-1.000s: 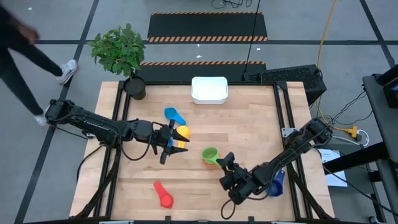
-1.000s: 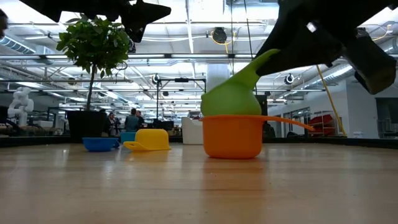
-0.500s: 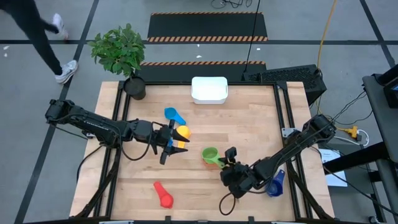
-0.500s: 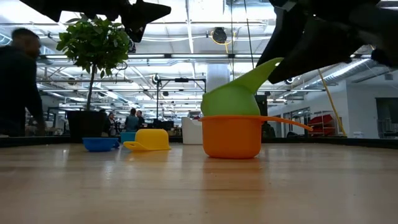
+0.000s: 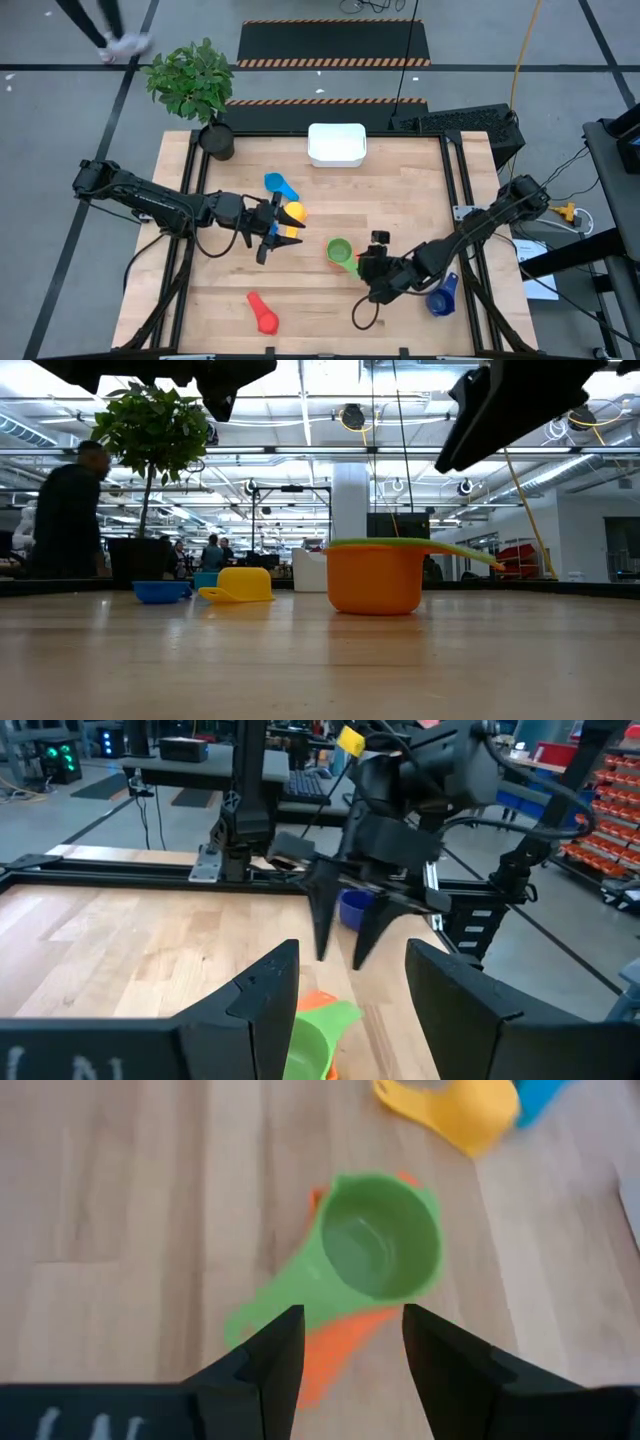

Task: Nest measuring cups in basket
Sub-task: Stack the green measuring cup on top of the orange measuring cup

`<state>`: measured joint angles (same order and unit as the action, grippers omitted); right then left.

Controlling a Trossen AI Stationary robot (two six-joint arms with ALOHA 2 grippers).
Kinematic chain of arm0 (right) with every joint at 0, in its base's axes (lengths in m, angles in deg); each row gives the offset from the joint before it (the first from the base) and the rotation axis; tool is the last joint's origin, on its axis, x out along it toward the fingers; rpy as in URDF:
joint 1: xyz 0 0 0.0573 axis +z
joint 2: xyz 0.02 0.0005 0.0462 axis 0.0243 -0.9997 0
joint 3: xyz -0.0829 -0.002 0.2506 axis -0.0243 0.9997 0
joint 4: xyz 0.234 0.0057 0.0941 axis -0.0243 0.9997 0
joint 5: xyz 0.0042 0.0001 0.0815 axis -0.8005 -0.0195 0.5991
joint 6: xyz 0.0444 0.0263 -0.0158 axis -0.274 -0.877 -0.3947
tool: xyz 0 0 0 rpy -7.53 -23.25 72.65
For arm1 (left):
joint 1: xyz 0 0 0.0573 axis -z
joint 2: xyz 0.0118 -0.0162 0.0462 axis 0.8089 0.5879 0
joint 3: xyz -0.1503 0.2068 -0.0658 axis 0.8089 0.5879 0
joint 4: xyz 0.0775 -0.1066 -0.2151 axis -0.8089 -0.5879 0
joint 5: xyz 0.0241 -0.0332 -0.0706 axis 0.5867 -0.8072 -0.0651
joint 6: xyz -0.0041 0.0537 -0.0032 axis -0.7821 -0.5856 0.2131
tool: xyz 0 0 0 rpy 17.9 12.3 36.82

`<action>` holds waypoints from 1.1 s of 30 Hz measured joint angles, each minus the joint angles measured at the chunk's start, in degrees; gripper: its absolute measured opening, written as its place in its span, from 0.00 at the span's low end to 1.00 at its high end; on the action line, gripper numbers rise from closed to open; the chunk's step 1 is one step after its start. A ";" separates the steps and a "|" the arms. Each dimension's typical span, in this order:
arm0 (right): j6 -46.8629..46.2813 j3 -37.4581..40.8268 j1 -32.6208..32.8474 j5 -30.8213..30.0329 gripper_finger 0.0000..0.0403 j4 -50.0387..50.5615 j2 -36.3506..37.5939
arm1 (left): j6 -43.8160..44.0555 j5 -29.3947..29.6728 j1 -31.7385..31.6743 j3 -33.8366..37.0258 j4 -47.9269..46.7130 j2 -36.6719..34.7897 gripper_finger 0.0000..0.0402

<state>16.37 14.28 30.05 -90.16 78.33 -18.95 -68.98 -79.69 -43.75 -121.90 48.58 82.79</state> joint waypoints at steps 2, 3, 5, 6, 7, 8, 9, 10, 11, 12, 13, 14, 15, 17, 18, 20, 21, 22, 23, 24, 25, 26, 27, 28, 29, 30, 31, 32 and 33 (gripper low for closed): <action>-3.14 0.00 -0.25 0.06 0.41 1.35 0.16 | 0.00 -0.02 0.01 0.00 0.00 0.00 0.46; -4.78 0.00 -0.33 0.66 0.41 1.76 0.16 | 0.00 -0.02 0.02 0.00 0.00 0.00 0.46; -8.51 0.00 -0.59 3.36 0.41 1.44 0.14 | -0.02 -0.04 0.00 0.00 0.00 0.00 0.46; -10.88 0.00 -0.73 4.82 0.41 0.79 0.14 | -0.02 -0.04 0.00 0.00 0.00 0.00 0.46; -13.59 0.00 -0.98 6.19 0.41 0.08 0.14 | -0.02 -0.04 0.00 0.00 0.00 0.00 0.46; -16.41 0.00 -1.17 7.47 0.42 -0.61 0.14 | -0.10 -0.04 0.01 0.00 0.00 0.00 0.46; -18.77 0.00 -1.39 8.32 0.44 -1.00 0.14 | -0.26 -0.04 0.00 0.00 0.00 0.00 0.46; -20.47 0.00 -1.47 8.81 0.46 -1.21 0.11 | -0.28 -0.04 0.02 0.00 0.00 0.00 0.46; -21.61 0.00 -1.48 8.75 0.48 -1.24 0.09 | -0.28 -0.04 0.01 0.00 0.00 0.00 0.46; -22.48 0.00 -1.49 8.46 0.51 -1.12 0.09 | -0.28 -0.04 0.00 0.00 0.00 0.00 0.46; -23.44 0.00 -1.49 7.55 0.53 -0.79 0.09 | -0.31 -0.04 0.01 0.00 0.04 0.00 0.46; -24.39 0.00 -1.45 6.50 0.56 -0.25 0.09 | -0.31 -0.04 0.00 0.00 0.08 0.00 0.46; -25.17 0.00 -1.45 5.50 0.59 0.45 0.09 | -0.31 -0.04 0.01 0.00 0.14 0.00 0.46; -26.12 0.00 -1.50 4.25 0.65 0.67 -0.20 | -0.33 -0.04 0.00 0.00 0.17 -0.02 0.46; -26.40 0.00 -1.64 4.22 0.67 0.69 -0.36 | -0.33 -0.04 0.00 0.00 0.17 0.00 0.46; -26.82 0.00 -1.79 4.25 0.71 0.50 -1.29 | -0.50 -0.04 -0.03 0.00 0.17 0.00 0.46; -27.29 0.00 -1.88 4.33 0.73 0.33 -1.90 | -0.71 -0.04 -0.03 0.00 0.20 0.00 0.46; -27.69 0.00 -2.00 4.50 0.74 0.23 -2.66 | -0.82 -0.04 -0.03 0.00 0.20 0.00 0.46; -28.13 0.00 -2.20 5.33 0.75 0.11 -3.55 | -0.83 -0.04 -0.03 0.00 0.20 0.00 0.46; -28.64 0.00 -2.44 6.41 0.75 0.05 -4.42 | -0.83 -0.04 -0.04 0.00 0.22 0.00 0.46; -29.19 0.00 -2.67 7.51 0.75 0.02 -5.19 | -0.85 -0.04 -0.06 0.00 0.22 -0.01 0.46; -29.67 0.00 -2.93 8.08 0.76 -0.01 -5.87 | -0.88 -0.04 -0.07 0.00 0.22 0.00 0.46; -30.03 0.00 -3.11 8.57 0.76 0.05 -6.25 | -0.87 -0.04 -0.07 0.00 0.22 0.00 0.46; -30.39 0.00 -3.31 8.66 0.76 0.09 -6.49 | -0.89 -0.04 -0.11 0.00 0.22 0.00 0.46; -30.76 0.00 -3.51 8.70 0.76 -0.01 -6.61 | -0.90 -0.04 -0.11 0.00 0.22 0.00 0.46; -30.92 0.00 -3.70 8.70 0.76 -0.03 -6.66 | -0.91 -0.04 -0.11 0.00 0.29 0.00 0.46; -30.93 0.00 -3.85 8.70 0.76 -0.05 -6.70 | -0.92 -0.04 -0.11 0.00 0.33 0.00 0.46; -30.95 0.00 -3.99 8.68 0.76 -0.04 -6.70 | -0.96 -0.04 -0.11 0.00 0.37 0.00 0.46; -30.93 0.00 -4.07 8.69 0.76 -0.20 -6.70 | -1.01 -0.04 -0.11 0.00 0.44 0.00 0.46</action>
<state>-14.56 14.28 25.98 -81.47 78.12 -25.66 -69.99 -79.74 -43.86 -121.90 49.02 82.79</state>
